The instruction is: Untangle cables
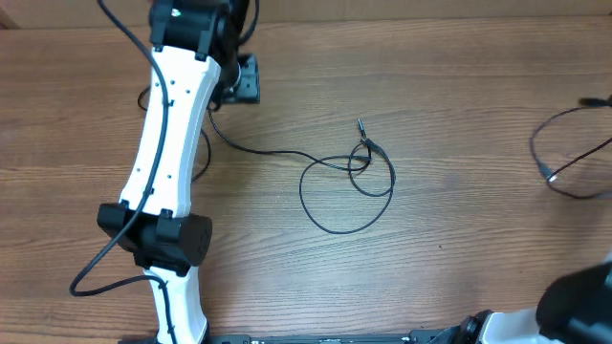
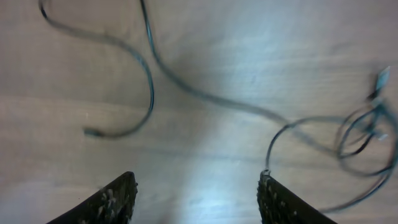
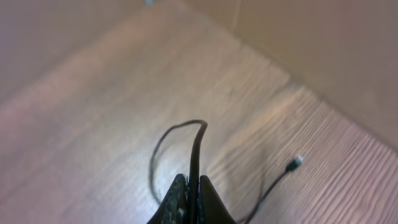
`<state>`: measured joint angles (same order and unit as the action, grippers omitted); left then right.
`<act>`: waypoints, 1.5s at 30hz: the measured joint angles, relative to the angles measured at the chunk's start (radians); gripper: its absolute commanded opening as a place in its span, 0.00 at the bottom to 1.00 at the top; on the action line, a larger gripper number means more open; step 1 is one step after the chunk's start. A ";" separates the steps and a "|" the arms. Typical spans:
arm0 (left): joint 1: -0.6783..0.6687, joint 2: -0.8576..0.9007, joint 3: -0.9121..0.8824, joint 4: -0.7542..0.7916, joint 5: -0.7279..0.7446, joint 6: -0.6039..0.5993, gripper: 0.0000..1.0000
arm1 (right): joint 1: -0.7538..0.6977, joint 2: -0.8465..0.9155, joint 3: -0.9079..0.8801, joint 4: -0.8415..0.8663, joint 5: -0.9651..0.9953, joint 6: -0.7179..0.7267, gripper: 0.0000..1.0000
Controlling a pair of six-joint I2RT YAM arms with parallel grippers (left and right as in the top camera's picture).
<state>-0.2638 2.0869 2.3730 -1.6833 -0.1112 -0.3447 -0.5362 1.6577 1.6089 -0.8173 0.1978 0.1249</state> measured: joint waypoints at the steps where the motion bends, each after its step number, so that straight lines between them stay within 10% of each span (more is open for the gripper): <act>1: 0.000 -0.008 -0.043 -0.003 0.002 -0.003 0.64 | 0.000 0.019 0.000 -0.010 -0.008 0.002 0.04; 13: 0.060 -0.283 -0.529 -0.005 -0.072 -0.089 0.65 | -0.003 0.166 0.000 -0.127 -0.048 0.021 0.04; 17: 0.132 -0.328 -0.565 -0.007 -0.102 -0.114 0.66 | -0.031 0.187 0.000 -0.140 -0.025 0.071 0.65; 22: 0.159 -0.333 -0.568 -0.003 -0.114 -0.128 0.68 | -0.076 0.188 0.000 -0.132 -0.039 0.095 0.82; 38: 0.159 -0.333 -0.572 0.029 -0.114 -0.128 0.68 | -0.085 0.187 0.224 -0.204 -0.266 0.077 0.97; 45: 0.157 -0.333 -0.572 0.050 -0.114 -0.128 0.68 | -0.057 0.130 0.396 -0.489 -0.595 -0.058 0.77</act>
<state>-0.1066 1.7542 1.8011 -1.6333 -0.2253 -0.4728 -0.5930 1.7878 2.0048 -1.3064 -0.3973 0.0666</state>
